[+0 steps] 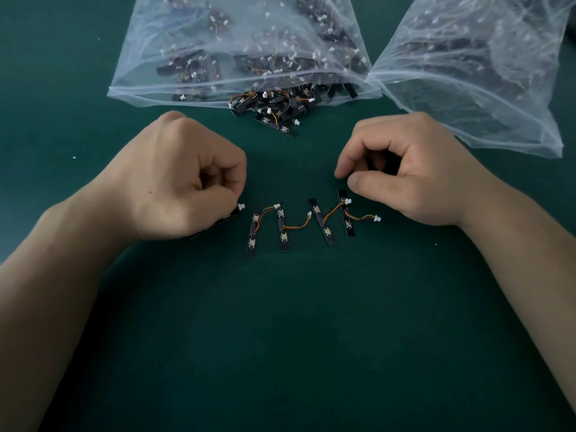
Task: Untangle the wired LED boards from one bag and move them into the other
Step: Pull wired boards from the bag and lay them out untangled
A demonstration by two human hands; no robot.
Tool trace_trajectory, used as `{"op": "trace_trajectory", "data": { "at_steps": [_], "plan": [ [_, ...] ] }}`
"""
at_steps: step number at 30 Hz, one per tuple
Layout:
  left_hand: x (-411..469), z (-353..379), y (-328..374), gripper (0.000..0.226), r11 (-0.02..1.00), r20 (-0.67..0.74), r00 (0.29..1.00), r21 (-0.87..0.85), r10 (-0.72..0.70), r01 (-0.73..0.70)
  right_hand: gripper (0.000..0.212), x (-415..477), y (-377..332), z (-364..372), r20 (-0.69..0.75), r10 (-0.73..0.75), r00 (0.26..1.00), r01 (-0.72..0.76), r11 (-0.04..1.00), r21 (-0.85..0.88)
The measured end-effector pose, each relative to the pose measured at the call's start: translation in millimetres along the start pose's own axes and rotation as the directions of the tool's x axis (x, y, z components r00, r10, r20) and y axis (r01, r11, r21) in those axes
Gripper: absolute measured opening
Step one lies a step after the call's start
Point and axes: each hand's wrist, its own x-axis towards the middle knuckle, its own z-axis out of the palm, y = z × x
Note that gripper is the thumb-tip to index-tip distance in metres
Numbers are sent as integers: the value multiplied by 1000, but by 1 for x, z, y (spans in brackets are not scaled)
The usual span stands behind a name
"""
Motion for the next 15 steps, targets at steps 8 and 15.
{"op": "trace_trajectory", "data": {
  "at_steps": [8,15],
  "plan": [
    [-3,3,0,9,999,50,998,-5,-32,33,10,0,1,0,0,-4,1000,4,1000,-3],
    [-2,9,1,20,997,-42,996,8,-74,74,9,-1,1,1,0,-9,1000,9,1000,-6]
  ]
}}
